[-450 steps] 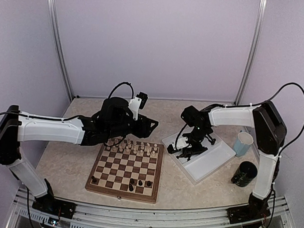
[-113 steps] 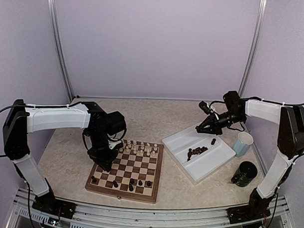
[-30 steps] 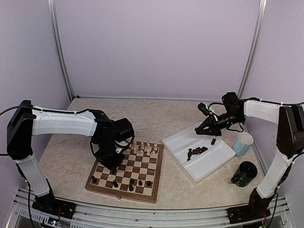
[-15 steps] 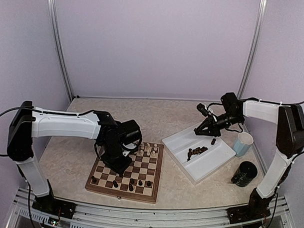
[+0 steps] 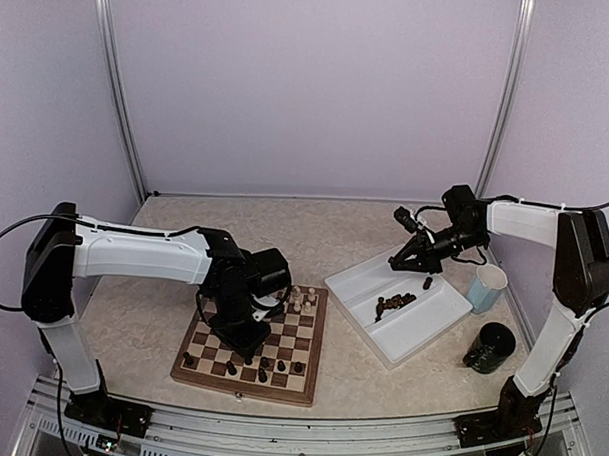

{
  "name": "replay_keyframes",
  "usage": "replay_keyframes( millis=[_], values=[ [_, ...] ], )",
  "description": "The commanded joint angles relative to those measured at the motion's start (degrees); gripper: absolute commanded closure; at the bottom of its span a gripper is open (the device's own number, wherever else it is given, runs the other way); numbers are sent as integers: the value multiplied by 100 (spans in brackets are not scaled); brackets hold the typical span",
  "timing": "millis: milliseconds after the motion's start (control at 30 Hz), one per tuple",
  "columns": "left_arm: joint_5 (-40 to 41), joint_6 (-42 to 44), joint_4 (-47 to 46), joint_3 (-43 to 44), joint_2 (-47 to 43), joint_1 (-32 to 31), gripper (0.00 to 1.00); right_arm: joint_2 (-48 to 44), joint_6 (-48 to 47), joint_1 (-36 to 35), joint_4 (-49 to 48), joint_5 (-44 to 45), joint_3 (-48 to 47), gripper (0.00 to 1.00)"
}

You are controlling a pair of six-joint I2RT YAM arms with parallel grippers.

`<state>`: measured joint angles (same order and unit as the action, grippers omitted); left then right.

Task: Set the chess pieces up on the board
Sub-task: Place the pawn on d7.

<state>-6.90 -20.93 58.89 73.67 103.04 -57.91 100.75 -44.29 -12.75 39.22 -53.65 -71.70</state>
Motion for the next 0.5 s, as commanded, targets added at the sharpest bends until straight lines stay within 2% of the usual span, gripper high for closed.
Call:
replay_keyframes(
  millis=[0,467],
  values=[
    [-84,71,-54,139,108,-40,97,33,-82,-61,92,-40,-19,97],
    [-108,62,-109,229,233,-60,94,15,-89,-61,96,-35,3,97]
  ],
)
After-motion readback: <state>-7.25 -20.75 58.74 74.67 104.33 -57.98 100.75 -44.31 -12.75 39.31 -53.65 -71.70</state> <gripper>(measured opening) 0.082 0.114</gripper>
